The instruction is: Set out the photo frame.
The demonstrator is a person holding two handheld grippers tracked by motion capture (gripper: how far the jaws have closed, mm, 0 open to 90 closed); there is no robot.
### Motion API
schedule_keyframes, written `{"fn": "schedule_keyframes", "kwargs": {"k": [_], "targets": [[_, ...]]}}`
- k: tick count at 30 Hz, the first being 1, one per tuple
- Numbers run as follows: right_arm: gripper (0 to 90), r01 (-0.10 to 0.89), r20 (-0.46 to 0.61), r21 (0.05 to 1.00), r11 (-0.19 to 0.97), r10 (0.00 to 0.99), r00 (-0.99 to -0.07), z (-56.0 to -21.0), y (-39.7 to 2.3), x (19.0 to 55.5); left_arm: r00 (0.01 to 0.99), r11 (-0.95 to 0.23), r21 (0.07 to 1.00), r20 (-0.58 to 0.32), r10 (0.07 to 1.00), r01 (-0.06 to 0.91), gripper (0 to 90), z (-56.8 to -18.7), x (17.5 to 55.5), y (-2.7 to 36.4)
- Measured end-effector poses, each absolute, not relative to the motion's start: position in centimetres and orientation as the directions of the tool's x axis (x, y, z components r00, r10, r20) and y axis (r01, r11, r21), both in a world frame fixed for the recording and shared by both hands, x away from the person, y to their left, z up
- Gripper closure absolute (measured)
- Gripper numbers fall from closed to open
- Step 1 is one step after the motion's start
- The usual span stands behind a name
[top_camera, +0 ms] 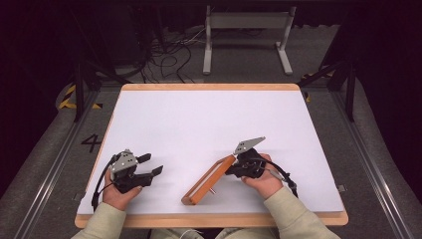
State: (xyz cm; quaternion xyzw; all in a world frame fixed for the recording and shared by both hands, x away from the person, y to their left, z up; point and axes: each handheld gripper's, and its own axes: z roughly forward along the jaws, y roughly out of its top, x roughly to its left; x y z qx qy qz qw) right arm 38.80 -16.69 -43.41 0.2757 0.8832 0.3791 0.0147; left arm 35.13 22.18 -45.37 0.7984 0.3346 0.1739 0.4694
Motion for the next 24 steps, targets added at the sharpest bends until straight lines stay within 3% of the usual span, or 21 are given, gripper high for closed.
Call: {"fn": "schedule_keyframes", "kwargs": {"k": [24], "targets": [[90.0, 0.511, 0.204, 0.664, 0.546, 0.526, -0.826, -42.7, -12.7, 43.2, 0.727, -0.346, 0.863, -0.035, 0.686, 0.367, 34.8, -45.5, 35.8, 21.7]]}}
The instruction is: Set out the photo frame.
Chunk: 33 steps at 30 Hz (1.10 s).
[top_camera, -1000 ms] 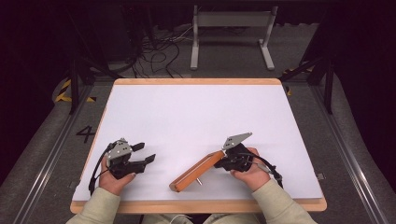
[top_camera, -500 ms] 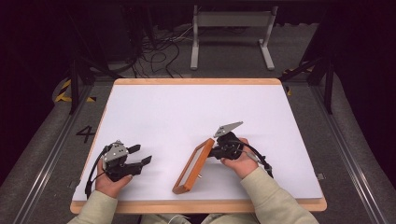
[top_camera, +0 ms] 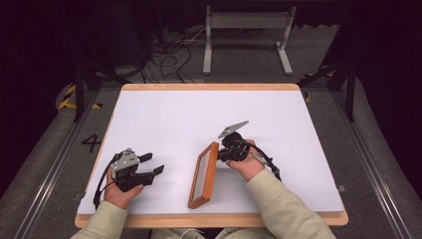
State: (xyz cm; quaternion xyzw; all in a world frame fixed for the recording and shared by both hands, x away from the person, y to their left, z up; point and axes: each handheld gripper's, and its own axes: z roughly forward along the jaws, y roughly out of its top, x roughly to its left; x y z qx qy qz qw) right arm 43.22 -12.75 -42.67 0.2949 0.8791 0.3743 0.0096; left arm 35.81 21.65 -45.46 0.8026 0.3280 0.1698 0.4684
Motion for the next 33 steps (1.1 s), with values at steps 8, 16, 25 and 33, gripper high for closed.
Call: {"fn": "schedule_keyframes", "kwargs": {"k": [8, 16, 25, 33], "targets": [[90.0, 0.508, 0.219, 0.668, 0.544, 0.508, -0.833, -42.8, -11.2, 44.0, 0.732, -0.345, 0.862, -0.043, 0.68, 0.371, 34.8, -45.5, 36.0, 21.5], [89.1, 0.497, 0.197, 0.676, 0.544, 0.517, -0.833, -42.3, -10.9, 43.9, 0.736, -0.348, 0.863, -0.041, 0.675, 0.367, 34.8, -45.4, 36.1, 21.3], [79.4, 0.531, 0.141, 0.642, 0.553, 0.596, -0.791, -40.6, -13.0, 43.1, 0.738, -0.349, 0.863, -0.04, 0.674, 0.365, 34.8, -45.4, 36.2, 21.1], [76.7, 0.571, 0.164, 0.606, 0.555, 0.615, -0.771, -38.2, -14.1, 42.1, 0.74, -0.355, 0.861, -0.036, 0.672, 0.364, 34.7, -45.4, 36.2, 21.0]]}}
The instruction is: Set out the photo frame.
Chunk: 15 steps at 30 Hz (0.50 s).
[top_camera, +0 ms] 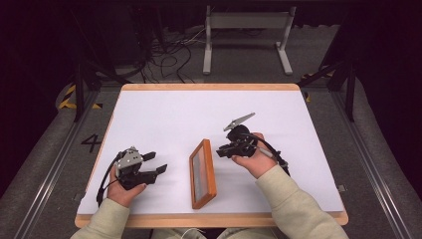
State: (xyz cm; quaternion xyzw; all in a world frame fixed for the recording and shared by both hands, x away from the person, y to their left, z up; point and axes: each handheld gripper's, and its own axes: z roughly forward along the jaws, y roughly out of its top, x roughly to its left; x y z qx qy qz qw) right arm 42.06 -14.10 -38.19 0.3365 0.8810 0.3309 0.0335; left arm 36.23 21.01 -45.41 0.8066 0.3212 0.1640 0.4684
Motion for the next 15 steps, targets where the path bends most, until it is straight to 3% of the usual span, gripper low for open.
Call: {"fn": "schedule_keyframes", "kwargs": {"k": [11, 12, 15], "targets": [[63.1, 0.56, 0.179, 0.636, 0.531, 0.604, -0.776, -35.4, -14.1, 40.2, 0.741, -0.356, 0.859, -0.04, 0.67, 0.368, 34.8, -45.4, 36.2, 20.9], [56.9, 0.562, 0.188, 0.641, 0.523, 0.602, -0.776, -35.0, -13.8, 39.8, 0.742, -0.356, 0.859, -0.04, 0.669, 0.368, 34.8, -45.4, 36.2, 20.9], [51.6, 0.566, 0.2, 0.638, 0.522, 0.597, -0.777, -34.7, -13.5, 39.5, 0.743, -0.357, 0.859, -0.04, 0.668, 0.367, 34.8, -45.5, 36.2, 20.9]]}}
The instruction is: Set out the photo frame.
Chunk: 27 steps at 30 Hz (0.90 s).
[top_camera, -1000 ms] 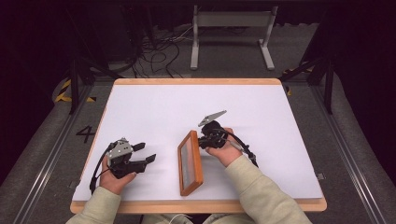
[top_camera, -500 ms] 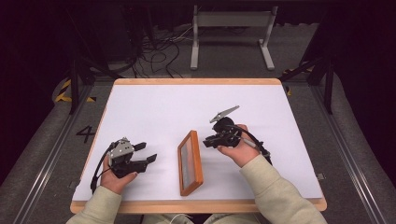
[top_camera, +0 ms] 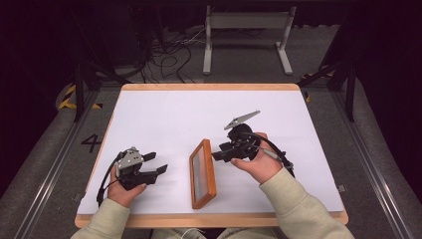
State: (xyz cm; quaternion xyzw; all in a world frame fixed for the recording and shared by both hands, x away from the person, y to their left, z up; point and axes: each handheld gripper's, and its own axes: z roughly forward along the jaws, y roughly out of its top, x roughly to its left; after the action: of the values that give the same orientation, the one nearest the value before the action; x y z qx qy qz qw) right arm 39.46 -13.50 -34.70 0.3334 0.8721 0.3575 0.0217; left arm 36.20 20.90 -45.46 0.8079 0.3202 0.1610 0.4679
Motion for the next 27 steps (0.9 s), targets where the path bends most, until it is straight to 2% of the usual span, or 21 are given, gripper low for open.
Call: {"fn": "schedule_keyframes", "kwargs": {"k": [5, 9, 21, 27], "targets": [[37.8, 0.578, 0.238, 0.636, 0.511, 0.582, -0.777, -34.3, -12.4, 38.6, 0.742, -0.358, 0.859, -0.038, 0.669, 0.366, 34.8, -45.5, 36.2, 20.9], [31.9, 0.604, 0.26, 0.616, 0.506, 0.593, -0.762, -34.4, -11.9, 38.6, 0.743, -0.359, 0.859, -0.037, 0.668, 0.366, 34.7, -45.5, 36.2, 20.9], [28.3, 0.663, 0.311, 0.519, 0.54, 0.603, -0.735, -36.6, -9.6, 38.8, 0.744, -0.362, 0.859, -0.033, 0.667, 0.363, 34.7, -45.5, 36.2, 20.8], [31.2, 0.67, 0.306, 0.48, 0.566, 0.607, -0.733, -37.7, -8.4, 38.8, 0.745, -0.364, 0.857, -0.035, 0.666, 0.365, 34.7, -45.5, 36.2, 20.8]]}}
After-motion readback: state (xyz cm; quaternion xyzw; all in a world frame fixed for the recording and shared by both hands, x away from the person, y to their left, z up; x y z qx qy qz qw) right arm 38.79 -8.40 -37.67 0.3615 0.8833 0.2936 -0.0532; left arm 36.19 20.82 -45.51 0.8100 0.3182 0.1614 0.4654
